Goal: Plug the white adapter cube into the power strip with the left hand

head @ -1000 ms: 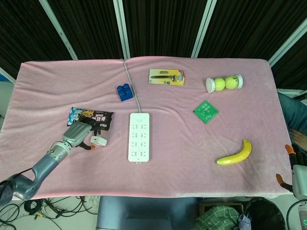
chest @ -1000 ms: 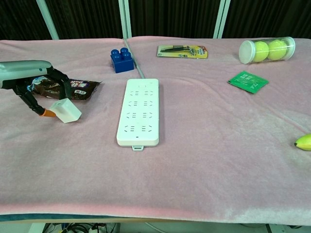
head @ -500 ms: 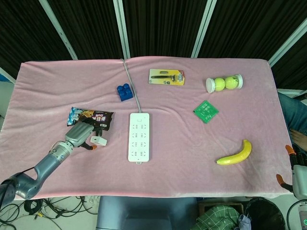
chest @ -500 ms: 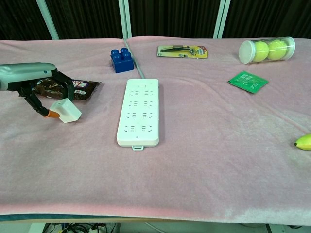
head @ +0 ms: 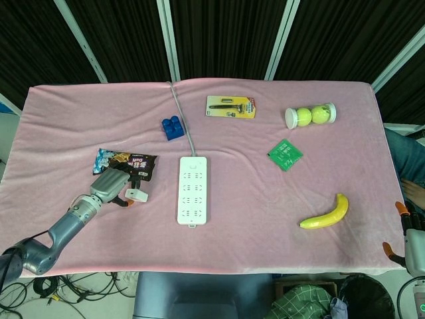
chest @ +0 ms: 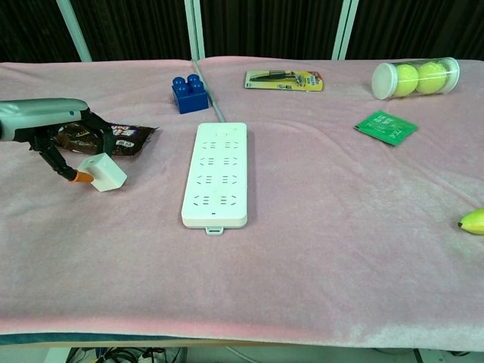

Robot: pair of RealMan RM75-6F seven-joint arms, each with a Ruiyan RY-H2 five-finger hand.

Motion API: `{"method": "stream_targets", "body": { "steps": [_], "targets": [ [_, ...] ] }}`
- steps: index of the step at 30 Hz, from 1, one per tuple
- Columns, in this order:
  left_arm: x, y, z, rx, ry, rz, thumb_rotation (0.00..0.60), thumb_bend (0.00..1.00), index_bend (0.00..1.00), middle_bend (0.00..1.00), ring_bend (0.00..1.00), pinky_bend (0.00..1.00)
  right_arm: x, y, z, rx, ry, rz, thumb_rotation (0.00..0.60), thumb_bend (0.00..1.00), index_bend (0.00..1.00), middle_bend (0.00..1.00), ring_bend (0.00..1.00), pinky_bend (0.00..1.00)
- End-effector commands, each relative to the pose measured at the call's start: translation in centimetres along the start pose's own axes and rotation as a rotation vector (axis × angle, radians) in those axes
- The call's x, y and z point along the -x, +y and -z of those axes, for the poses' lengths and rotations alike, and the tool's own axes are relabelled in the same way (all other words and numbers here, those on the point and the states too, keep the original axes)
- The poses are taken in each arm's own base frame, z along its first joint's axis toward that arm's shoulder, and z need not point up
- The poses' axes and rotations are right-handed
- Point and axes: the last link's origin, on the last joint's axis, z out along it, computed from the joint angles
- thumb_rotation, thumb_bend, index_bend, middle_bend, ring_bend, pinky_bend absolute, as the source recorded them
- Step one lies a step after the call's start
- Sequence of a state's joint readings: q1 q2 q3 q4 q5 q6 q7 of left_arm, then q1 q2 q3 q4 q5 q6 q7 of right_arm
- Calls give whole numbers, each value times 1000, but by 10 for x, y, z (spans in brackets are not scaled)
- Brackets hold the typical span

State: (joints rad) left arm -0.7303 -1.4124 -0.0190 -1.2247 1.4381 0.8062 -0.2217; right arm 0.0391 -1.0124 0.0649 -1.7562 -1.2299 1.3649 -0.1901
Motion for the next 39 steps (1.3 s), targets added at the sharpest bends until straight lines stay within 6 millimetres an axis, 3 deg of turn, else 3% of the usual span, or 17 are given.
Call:
{"method": "stream_targets", "body": {
  "steps": [1,13,24,33,39],
  "targets": [
    [0,0,0,1,5,-1,600,231,482,497,166,114,0,0,0,0,0,0,600,191,0,38,134,171],
    [-3,1,1,-8,13,-20,600,378,523,525,177,117,0,1,0,7,-7,-7,600,195,0,38,134,189],
    [-46,18,-4,14,48,-90,600,404,554,557,196,119,0,0,1,1,0,-7,600,195,0,38,135,190],
    [-94,50,-41,3,4,-267,600,412,574,573,203,120,0,-2,1,-2,1,-4,600,195,0,38,135,190],
    [-126,98,-87,-5,16,-298,600,431,583,581,205,121,0,0,1,4,3,-6,600,195,0,38,135,190]
  ]
}}
